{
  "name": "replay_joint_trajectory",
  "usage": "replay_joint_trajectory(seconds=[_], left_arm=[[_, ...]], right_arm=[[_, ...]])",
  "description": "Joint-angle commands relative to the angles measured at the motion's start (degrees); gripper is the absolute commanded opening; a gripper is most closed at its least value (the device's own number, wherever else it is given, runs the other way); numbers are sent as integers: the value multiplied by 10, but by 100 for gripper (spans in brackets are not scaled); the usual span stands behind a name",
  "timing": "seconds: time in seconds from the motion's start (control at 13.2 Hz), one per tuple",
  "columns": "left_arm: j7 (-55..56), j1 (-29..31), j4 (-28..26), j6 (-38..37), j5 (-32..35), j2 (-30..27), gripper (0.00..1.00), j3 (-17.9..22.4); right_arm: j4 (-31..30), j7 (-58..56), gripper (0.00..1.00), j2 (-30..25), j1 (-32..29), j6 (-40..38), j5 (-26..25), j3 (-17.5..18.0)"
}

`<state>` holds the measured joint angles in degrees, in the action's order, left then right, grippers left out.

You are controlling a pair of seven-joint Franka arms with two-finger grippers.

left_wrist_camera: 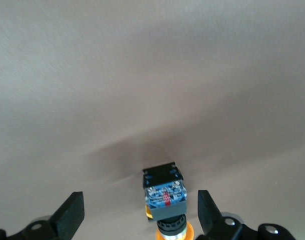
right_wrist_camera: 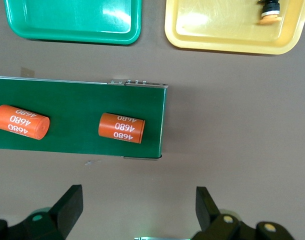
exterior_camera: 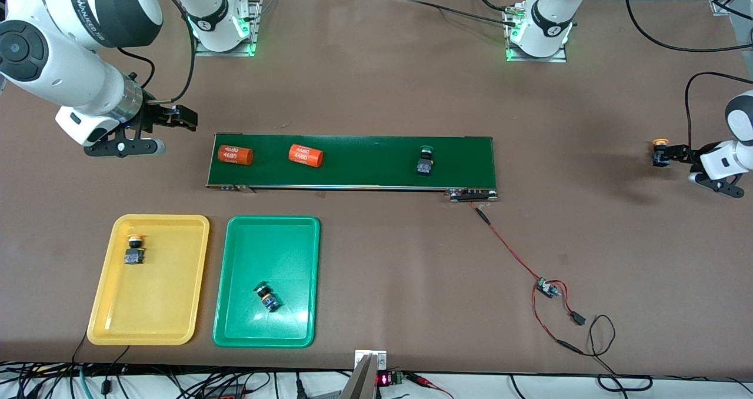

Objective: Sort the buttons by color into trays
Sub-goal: 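Carry the orange-capped button with the left gripper onto the belt end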

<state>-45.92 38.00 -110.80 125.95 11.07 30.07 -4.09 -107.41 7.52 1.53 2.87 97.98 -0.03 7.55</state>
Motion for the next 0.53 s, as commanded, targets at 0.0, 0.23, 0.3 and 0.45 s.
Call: replay_joint_trajectory(seconds=[0.0,0.23,0.3,0.45], left_arm=[[-9,5,-14,-5,2,3,100,-7],[-7,3,-32,1,3,3,100,-7],[-9,3,-32,4,4,3,100,-7],[-36,5,-32,20,4,11,92,-7]], right_arm=[[-1,10,100,-5,-11,1,11,11],[-1,11,100,-4,-11,4,11,11],[-1,11,100,-4,-11,5,11,11],[-2,11,100,-4,-11,5,11,11]])
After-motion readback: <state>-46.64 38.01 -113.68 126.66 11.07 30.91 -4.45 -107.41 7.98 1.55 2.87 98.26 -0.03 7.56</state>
